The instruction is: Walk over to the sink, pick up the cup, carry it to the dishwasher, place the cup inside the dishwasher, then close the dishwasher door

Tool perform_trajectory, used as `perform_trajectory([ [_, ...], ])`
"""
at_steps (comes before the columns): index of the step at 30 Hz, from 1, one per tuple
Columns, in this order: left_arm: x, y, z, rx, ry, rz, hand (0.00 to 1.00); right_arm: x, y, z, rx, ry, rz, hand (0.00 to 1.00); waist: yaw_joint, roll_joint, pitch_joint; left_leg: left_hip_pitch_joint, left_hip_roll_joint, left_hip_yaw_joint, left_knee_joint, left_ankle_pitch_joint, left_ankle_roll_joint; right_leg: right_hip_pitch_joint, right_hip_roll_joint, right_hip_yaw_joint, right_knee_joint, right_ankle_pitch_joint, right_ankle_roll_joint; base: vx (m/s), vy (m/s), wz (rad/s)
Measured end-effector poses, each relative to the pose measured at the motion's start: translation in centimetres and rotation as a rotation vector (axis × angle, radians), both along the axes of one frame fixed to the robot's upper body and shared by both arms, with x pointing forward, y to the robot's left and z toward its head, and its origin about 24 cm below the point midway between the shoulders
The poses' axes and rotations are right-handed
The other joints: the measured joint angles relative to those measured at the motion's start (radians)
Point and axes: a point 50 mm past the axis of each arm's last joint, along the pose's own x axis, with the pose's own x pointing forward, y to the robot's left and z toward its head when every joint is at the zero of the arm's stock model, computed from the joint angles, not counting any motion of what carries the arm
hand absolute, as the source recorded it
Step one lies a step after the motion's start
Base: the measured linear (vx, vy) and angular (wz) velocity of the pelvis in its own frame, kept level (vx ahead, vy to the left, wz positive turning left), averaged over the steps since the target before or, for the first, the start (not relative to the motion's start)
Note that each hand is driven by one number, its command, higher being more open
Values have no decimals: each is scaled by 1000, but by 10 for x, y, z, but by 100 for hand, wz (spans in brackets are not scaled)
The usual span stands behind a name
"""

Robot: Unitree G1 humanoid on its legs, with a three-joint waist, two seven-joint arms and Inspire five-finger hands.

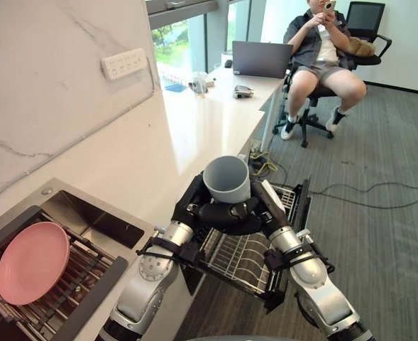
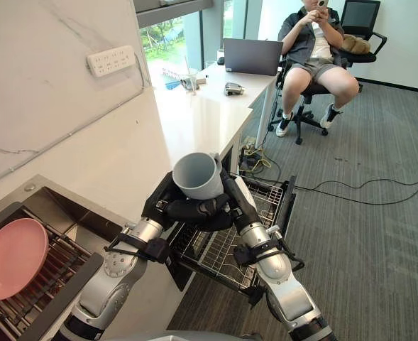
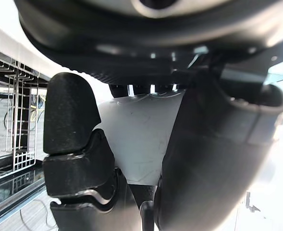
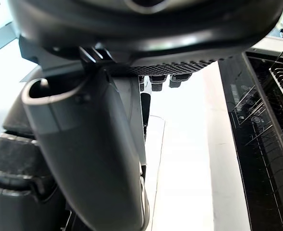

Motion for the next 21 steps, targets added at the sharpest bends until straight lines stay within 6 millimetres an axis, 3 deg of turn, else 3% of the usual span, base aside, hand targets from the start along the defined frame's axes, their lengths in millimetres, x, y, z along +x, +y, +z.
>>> perform_trajectory([
  [21,1,1,-1,-9,1,42,0,-1,10,0,-27,-57,-108,100,1,0,0,3,0,4,-4,0,-1,0,2,8,-4,0,0,0,0,0],
])
